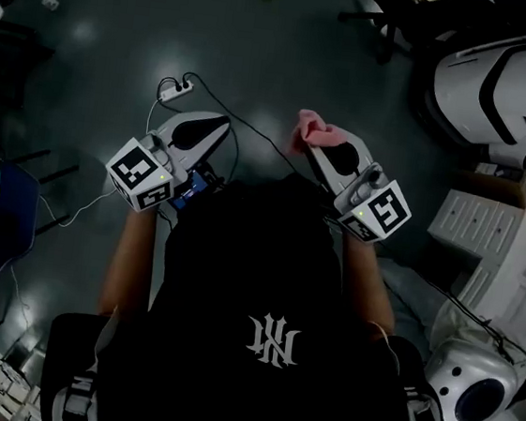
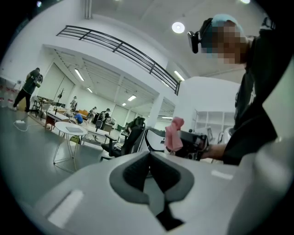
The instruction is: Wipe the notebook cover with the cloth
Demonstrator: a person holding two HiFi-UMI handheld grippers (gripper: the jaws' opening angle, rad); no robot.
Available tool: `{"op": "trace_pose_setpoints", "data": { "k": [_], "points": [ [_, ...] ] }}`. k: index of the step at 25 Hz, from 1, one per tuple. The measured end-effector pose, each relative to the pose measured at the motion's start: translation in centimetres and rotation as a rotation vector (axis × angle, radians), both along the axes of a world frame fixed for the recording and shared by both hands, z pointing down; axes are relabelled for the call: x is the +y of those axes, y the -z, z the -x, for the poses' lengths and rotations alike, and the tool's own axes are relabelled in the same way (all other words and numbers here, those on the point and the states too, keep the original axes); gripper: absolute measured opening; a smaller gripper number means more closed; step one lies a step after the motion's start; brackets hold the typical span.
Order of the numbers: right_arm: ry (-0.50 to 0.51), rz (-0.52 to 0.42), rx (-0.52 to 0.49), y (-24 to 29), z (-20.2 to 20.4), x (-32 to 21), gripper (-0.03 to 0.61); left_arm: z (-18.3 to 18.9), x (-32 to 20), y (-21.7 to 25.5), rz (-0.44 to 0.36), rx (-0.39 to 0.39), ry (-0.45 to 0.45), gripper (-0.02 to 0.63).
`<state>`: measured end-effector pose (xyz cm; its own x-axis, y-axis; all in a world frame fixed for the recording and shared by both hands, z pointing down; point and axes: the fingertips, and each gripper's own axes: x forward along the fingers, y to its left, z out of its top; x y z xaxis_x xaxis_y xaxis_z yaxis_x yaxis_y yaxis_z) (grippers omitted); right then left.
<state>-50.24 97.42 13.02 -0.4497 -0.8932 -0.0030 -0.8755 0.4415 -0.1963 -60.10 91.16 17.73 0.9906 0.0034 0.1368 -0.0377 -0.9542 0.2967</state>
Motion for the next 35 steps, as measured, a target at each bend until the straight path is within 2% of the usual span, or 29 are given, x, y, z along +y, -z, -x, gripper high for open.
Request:
{"op": "trace_pose_setpoints", "data": {
  "k": [3, 7, 14, 19, 24, 27, 32, 35],
  "points": [
    [-0.065, 0.015, -0.008, -0.7, -3.4, -2.9, 0.032, -1.9, -3.1, -1.0, 0.059, 0.005, -0.035, -0.008],
    [-0.069, 0.030, -0.011, -1.8, -8.0, -4.7, 0.034, -5.9, -4.9, -1.6, 0.098, 0.021, -0.038, 0.002],
    [-0.007, -0.007, -0.049, -1.4, -16.5, -11.1, 0.034, -14.8, -10.2, -0.4, 0.084, 0.006, -0.007, 0.002],
    [0.083, -0.069, -0.036, 2.6, -23.1, -16.8, 0.034, -22.3, -15.8, 4.2, 0.042, 0.019, 0.021, 0.003],
    [0.143, -0.085, -0.020, 3.6, -29.5, -20.0, 0.034, -28.2, -19.1, 5.6, -0.021, -0.009, 0.062, 0.003],
    [0.156, -0.059, -0.032, 2.5, -32.2, -21.9, 0.035, -30.5, -21.4, 5.3, -0.046, -0.032, 0.107, 0.003],
    [0.163, -0.025, -0.082, 1.0, -35.1, -25.4, 0.035, -32.5, -25.5, 4.3, -0.042, -0.084, 0.159, 0.003],
    [0.179, -0.005, -0.075, 0.3, -36.3, -28.3, 0.034, -33.5, -28.1, 3.6, -0.028, -0.089, 0.167, 0.003]
  ]
}}
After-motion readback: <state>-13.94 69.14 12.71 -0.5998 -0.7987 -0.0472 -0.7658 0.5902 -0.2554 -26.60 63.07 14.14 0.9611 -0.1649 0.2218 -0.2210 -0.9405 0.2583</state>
